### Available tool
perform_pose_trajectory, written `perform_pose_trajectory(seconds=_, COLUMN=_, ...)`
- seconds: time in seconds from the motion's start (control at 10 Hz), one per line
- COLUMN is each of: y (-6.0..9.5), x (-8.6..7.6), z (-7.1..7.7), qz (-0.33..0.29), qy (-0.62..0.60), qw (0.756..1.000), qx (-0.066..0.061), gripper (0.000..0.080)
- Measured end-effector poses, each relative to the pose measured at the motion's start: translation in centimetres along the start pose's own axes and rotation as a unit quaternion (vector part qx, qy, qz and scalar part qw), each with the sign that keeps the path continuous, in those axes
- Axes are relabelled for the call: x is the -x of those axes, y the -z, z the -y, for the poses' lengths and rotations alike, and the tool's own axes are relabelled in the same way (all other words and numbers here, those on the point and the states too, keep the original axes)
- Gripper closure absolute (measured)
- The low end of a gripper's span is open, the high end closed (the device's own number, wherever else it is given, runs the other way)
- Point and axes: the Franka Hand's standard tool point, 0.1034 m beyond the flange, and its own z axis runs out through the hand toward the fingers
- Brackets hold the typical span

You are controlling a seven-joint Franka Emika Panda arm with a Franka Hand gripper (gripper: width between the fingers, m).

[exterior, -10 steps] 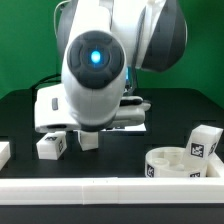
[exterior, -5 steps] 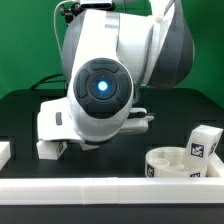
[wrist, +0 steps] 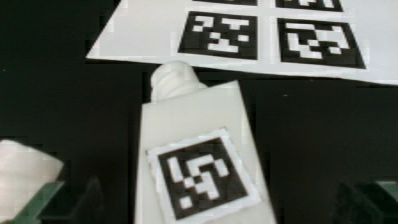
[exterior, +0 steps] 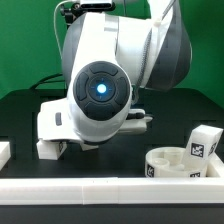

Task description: Assemble stool

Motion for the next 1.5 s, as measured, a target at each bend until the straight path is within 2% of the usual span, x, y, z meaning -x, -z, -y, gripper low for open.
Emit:
perform_pose_trajectory(seconds=0.1, y=0.1, x=0.0, z=0.1, qz=0.000, qy=0.000, qw=1.000, qx=0.000, gripper=0.0150)
perform_pose_trajectory(seconds=0.4, y=2.0, x=0.1, z=0.4, qz=-0.009, qy=0.006, qw=1.000, qx=0.003, gripper=0.0150)
perform_pose_trajectory(seconds=0.6, y=2.3, x=-0.2, z=0.5, qz=-0.018, qy=0.028, qw=0.999, qx=0.002, gripper=0.0150)
perform_pose_trajectory(seconds=0.9, y=2.2, x=-0.2, z=0.5, qz=-0.017, qy=0.028, qw=0.999, qx=0.002, gripper=0.0150)
perform_pose_trajectory(seconds=1.5, y=1.6, x=-1.4, z=0.5, qz=-0.032, qy=0.052, qw=0.998, qx=0.007, gripper=0.0150)
